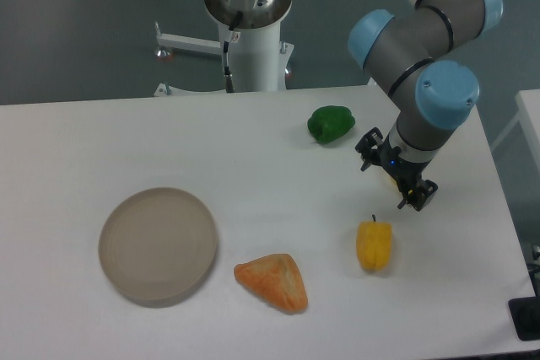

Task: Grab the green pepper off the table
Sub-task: 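Move the open gripper over the green bell pepper and lower it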

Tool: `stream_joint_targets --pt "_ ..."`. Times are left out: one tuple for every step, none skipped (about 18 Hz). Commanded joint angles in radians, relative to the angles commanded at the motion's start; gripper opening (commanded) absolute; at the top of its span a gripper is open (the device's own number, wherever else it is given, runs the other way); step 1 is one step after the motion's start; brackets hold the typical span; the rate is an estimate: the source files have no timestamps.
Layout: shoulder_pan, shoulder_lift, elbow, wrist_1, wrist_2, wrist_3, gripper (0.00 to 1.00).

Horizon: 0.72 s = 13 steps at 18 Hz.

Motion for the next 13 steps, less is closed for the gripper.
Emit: stream_joint_targets --pt "0.0 0.0 0.0 0.0 0.0 0.0 1.0" --pt "0.0 0.0 0.0 0.0 0.0 0.0 1.0" --pt "0.0 0.002 0.0 0.0 0.0 0.0 1.0" --pt "0.0 0.002 0.0 -0.002 0.0 0.003 1.0" --pt "0.002 0.005 0.0 -0.008 0.0 0.005 1.0" --pt "0.002 0.009 -0.003 -0.009 0.0 0.006 1.0" --pt "0.002 0.024 -0.035 -0.005 0.0 0.017 1.0" --pt "0.002 0.044 -0.07 0.001 0.002 0.026 1.0" --pt "0.006 0.073 -0.115 0.003 0.002 0.056 1.0" --pt "0.024 0.099 -0.164 0.003 0.002 0.084 1.0" --pt "0.031 0.115 -0.202 0.003 0.003 0.107 1.0" --pt "0.034 0.138 -0.247 0.005 0.023 0.156 1.0" --pt "0.037 0.161 -0.291 0.003 0.066 0.205 1.0"
